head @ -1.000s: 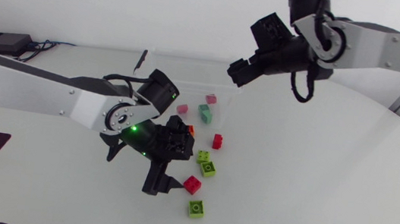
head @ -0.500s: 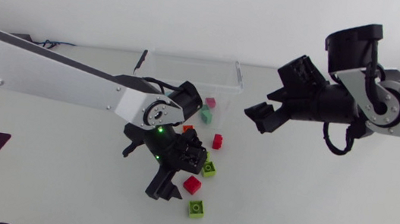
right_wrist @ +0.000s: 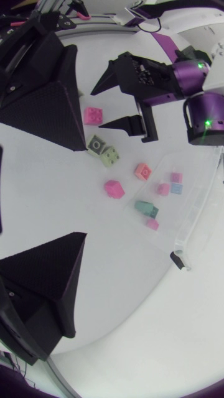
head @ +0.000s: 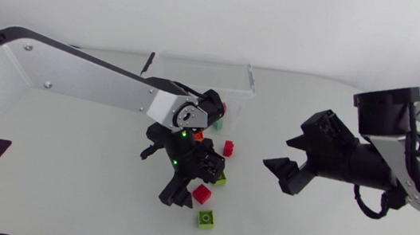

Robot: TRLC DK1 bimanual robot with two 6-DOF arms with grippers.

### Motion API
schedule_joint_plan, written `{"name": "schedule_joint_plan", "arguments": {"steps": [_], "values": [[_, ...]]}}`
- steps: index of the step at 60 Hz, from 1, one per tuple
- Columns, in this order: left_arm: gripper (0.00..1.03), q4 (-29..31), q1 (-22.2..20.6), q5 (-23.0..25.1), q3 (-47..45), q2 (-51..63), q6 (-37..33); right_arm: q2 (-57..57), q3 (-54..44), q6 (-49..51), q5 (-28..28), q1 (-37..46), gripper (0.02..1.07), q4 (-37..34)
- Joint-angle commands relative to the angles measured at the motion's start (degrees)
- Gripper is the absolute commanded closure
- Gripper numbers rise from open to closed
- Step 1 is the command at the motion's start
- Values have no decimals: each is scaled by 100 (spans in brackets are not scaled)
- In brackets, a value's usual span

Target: Pick up the duplo bricks and place them in the container

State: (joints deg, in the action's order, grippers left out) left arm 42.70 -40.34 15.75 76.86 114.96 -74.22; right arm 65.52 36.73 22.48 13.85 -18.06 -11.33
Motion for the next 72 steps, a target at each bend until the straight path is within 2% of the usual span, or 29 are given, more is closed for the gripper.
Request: {"name": "schedule_joint_plan", "arguments": {"steps": [1,13,23,27,30,31,48,61,72], "values": [[21,178,-80,-28,242,238,-163,-223,-333,107,66,40,13,8],[40,239,-211,-212,224,326,-128,-742,-658,90,66,-74,13,-299],[42,239,-238,-327,180,440,-40,-1023,-852,134,66,-400,13,-519],[55,239,-238,-327,163,440,21,-1032,-913,231,110,-584,13,-554],[71,221,-238,-327,110,414,56,-1032,-940,301,153,-769,13,-598],[73,195,-229,-327,84,378,135,-1023,-948,327,197,-883,13,-598],[75,37,87,-327,-286,-439,592,-285,-781,1013,953,-1155,13,-545],[75,-262,536,-265,-892,-1520,953,444,-544,1461,1094,-1366,13,-449],[74,-482,905,-2,-1121,-2285,1375,1148,-122,1821,1076,-1586,13,-501]]}}
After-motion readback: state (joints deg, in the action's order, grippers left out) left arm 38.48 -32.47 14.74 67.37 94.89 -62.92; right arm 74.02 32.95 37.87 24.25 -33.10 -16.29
